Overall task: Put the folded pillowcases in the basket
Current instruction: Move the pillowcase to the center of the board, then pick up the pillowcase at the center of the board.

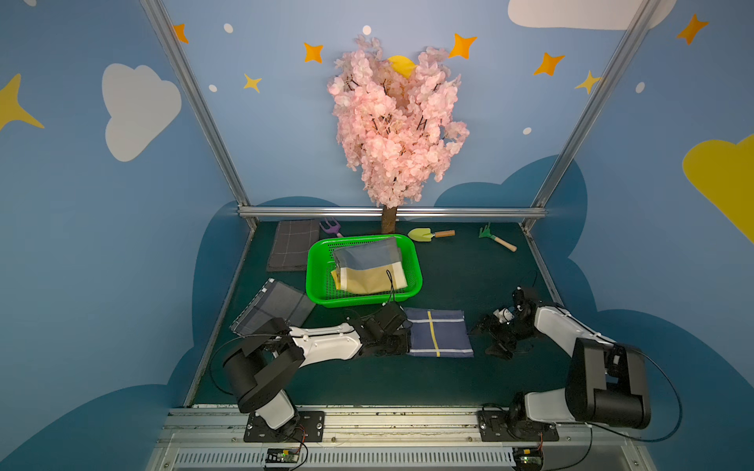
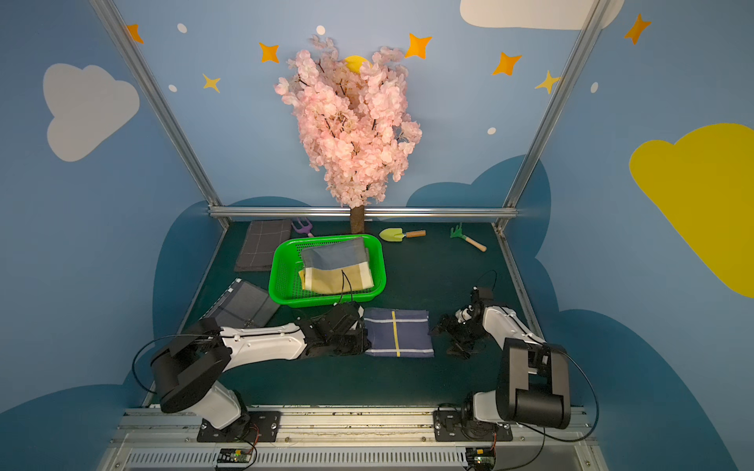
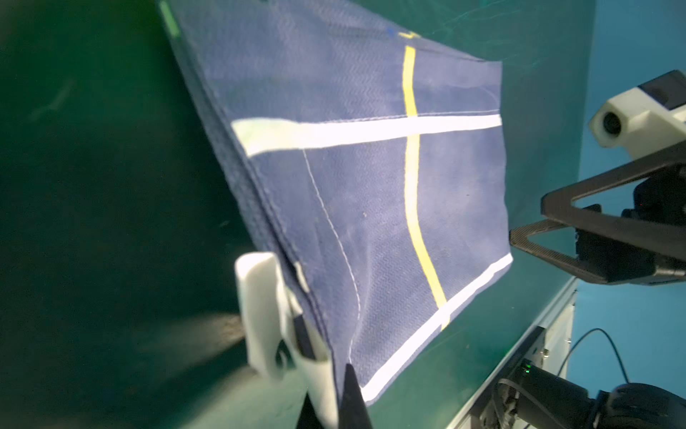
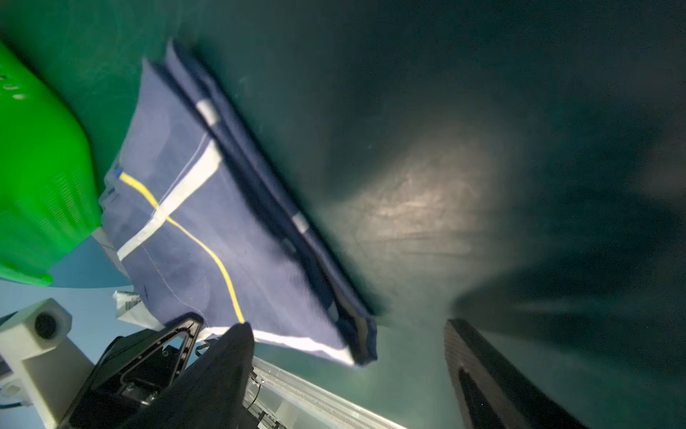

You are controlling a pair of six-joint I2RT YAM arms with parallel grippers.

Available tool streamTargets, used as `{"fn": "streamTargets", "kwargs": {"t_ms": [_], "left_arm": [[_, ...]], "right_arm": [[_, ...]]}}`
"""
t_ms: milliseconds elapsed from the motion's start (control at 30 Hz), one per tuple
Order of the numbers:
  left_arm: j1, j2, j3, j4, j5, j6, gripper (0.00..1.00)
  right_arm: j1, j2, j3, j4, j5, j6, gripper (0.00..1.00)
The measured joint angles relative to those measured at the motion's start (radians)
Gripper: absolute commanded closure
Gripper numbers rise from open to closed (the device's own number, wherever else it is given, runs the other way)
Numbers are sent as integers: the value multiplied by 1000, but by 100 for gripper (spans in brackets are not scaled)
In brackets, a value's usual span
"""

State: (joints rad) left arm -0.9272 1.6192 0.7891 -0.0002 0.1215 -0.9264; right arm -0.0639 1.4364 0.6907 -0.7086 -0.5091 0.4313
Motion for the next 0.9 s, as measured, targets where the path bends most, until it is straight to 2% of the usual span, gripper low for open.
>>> {"fn": "streamTargets", "kwargs": {"t_ms": [133,400,567,900], "left_arm": [[0,0,0,-11,-3,5,97],[0,5,0,-23,-7,16,97],[0,9,0,-27,-7,19,97],[0,16,0,-30,-7,19,97]], "right_arm": [[25,9,9,-1,16,8,20],[142,48,58,-26,115,22,23],[177,95,102,-60,147,25,28],[289,139,150,-68,190,48,29]]}}
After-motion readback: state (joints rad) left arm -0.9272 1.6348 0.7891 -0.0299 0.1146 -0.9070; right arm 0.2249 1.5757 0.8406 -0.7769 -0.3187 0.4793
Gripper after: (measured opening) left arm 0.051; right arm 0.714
